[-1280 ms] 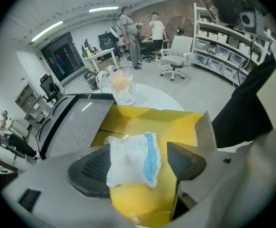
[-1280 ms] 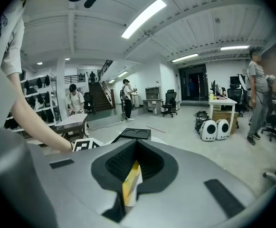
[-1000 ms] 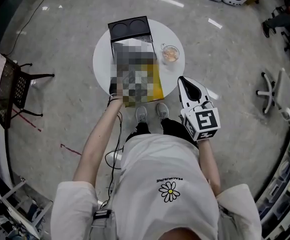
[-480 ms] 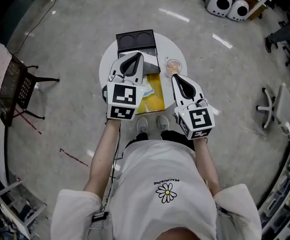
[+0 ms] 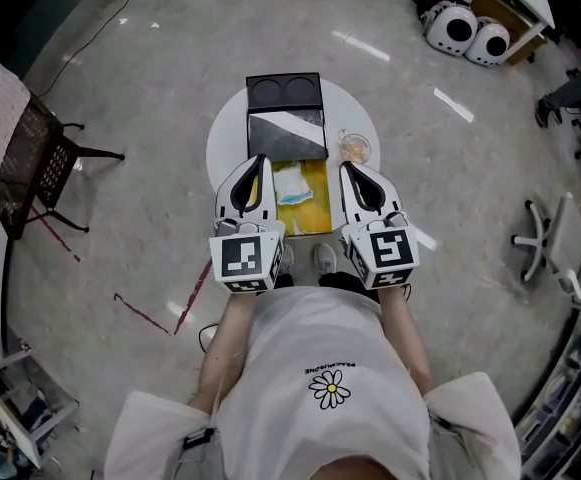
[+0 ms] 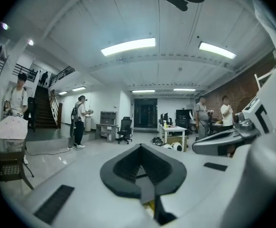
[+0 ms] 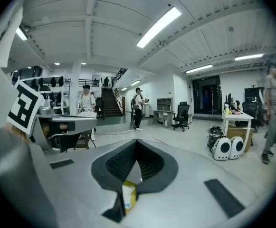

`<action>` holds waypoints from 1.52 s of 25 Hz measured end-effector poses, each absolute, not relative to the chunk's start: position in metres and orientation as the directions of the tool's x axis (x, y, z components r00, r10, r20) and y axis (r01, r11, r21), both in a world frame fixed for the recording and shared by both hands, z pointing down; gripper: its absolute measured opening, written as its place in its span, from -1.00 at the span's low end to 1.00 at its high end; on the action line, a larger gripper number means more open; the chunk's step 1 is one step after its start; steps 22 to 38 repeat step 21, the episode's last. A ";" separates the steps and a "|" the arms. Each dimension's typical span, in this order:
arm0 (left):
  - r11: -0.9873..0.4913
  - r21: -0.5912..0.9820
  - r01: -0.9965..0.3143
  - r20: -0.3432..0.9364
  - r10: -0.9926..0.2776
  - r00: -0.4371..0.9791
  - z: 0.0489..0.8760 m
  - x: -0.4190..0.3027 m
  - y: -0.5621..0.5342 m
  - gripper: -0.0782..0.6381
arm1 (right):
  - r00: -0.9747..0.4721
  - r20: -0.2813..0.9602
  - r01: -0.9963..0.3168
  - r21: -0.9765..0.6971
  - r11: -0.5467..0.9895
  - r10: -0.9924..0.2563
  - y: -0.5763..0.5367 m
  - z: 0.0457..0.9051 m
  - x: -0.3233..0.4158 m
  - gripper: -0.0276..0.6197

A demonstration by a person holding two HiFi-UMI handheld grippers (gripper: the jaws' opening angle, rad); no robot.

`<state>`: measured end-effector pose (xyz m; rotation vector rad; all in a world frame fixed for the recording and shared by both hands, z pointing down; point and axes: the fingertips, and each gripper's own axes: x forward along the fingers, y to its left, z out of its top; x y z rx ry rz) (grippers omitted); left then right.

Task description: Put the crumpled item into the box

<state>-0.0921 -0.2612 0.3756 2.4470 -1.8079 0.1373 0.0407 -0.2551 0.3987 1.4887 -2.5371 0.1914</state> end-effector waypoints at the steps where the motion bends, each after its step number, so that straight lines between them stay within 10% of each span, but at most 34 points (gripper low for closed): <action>1: -0.286 0.014 -0.958 0.120 -0.951 0.286 0.374 -0.093 -0.260 -0.78 | -0.478 0.232 -0.873 -0.017 0.487 -0.847 -0.255 0.400 0.039 -0.91; 38: -0.225 0.039 -0.974 0.129 -0.965 0.228 0.377 -0.115 -0.256 -0.78 | -0.497 0.251 -0.856 0.015 0.517 -0.831 -0.250 0.408 0.029 -0.91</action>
